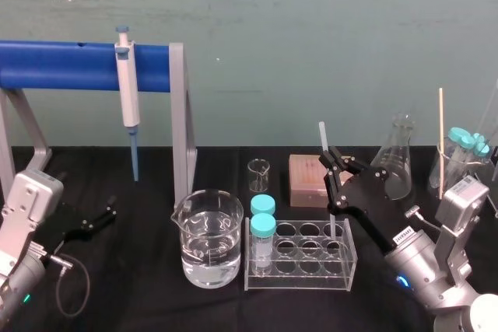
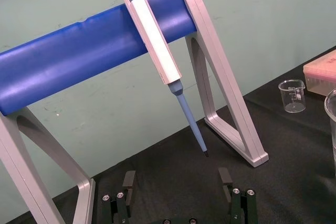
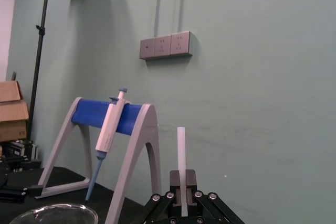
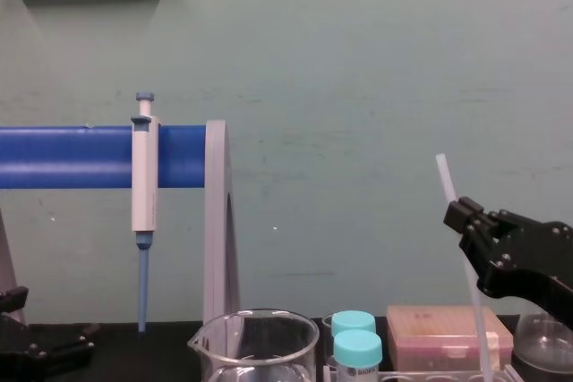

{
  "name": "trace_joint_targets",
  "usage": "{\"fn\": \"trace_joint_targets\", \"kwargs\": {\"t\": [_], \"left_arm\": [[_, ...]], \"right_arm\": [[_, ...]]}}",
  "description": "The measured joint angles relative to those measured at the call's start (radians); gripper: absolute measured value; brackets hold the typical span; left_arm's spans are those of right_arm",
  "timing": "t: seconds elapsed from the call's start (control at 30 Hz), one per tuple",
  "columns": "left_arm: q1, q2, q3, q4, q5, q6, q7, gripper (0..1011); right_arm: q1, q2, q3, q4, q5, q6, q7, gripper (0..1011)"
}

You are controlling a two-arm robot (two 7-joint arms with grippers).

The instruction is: Pick up the stirring rod with one hand, then place it down.

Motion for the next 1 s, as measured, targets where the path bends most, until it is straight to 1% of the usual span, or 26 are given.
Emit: {"fn": "trace_joint_targets", "kwargs": {"t": [0.23,0.6,0.83,1.0], "left_arm": [[0.000,0.000,0.000,0.000,0.000,0.000,0.000,1000],[0.000,0.000,0.000,0.000,0.000,0.000,0.000,1000],[0.000,0.000,0.000,0.000,0.000,0.000,0.000,1000],[0.000,0.000,0.000,0.000,0.000,0.000,0.000,1000]], "right_arm": [[0.012,-0.002,0.000,0.037,0.027,0.015,0.020,56],[0.025,-0.004,-0.002,0.078,0.043,0.039,0.028,56],[0.031,-0.005,-0.002,0.088,0.050,0.061,0.026,56],[0.031,-0.004,-0.002,0.089,0.050,0.063,0.025,56]]}}
